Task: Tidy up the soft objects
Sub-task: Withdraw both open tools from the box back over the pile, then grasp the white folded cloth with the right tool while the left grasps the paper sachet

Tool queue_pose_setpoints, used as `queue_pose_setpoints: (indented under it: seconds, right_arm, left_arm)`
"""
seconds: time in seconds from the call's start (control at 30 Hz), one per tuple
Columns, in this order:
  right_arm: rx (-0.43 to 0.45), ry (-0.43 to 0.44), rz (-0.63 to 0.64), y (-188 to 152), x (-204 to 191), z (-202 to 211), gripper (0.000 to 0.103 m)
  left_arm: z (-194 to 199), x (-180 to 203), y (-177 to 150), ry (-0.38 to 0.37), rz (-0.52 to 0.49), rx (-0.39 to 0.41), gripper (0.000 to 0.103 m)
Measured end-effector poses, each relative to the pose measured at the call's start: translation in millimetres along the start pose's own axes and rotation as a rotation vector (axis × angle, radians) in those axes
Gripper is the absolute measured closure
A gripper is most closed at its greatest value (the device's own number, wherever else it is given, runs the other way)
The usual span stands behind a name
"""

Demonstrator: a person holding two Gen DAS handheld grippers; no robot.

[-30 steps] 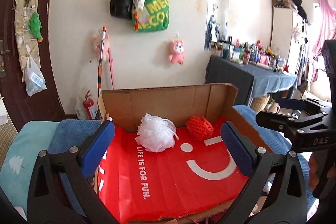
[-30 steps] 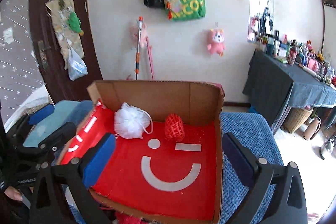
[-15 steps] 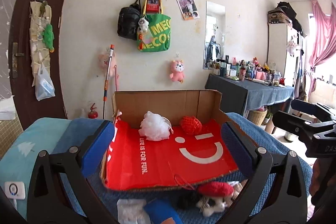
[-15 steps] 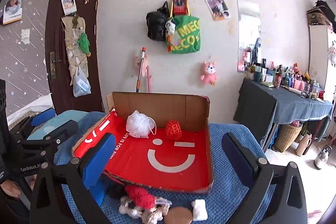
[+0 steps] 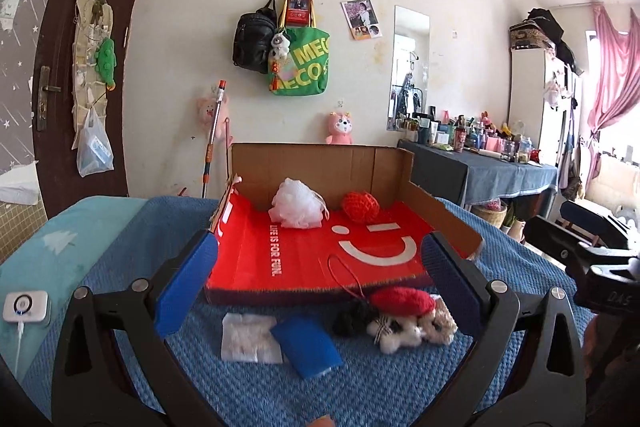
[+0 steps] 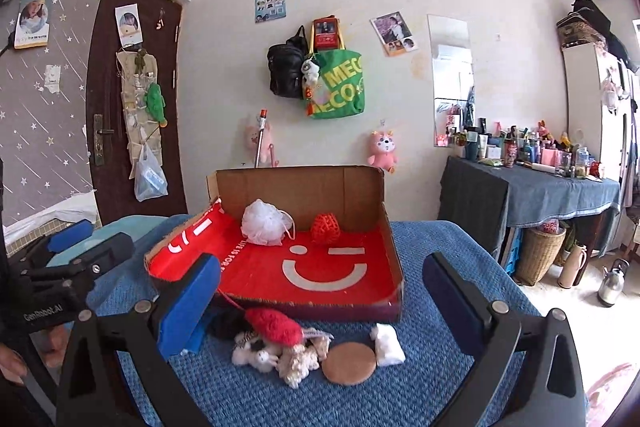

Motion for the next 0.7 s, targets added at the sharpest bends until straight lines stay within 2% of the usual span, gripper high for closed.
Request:
queue_pose_setpoints:
  seconds: [0.17, 0.43, 0.7]
  right_arm:
    - [0.037, -0.024, 0.012, -23, -1, 11, 0.000]
    - [-0.003, -0.033, -0.008, -58, 2, 9, 0.000]
    - [-0.050, -0.046, -0.046, -89, 9, 4, 0.000]
  left_arm:
    - [16, 3, -15, 0.026, -0.024, 0.041, 0.000]
    - [28, 4, -37, 0.030, -0.025, 0.061, 0.000]
    - [18, 7, -70, 0.023, -0.022, -0.024, 0.000]
Point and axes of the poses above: each gripper's, at about its wrist camera, not at the fingertips, and z roughly against the way its jaws point, x to its right, y to its top, the point moved 3 cm from there along -z, roughly the way its jaws point
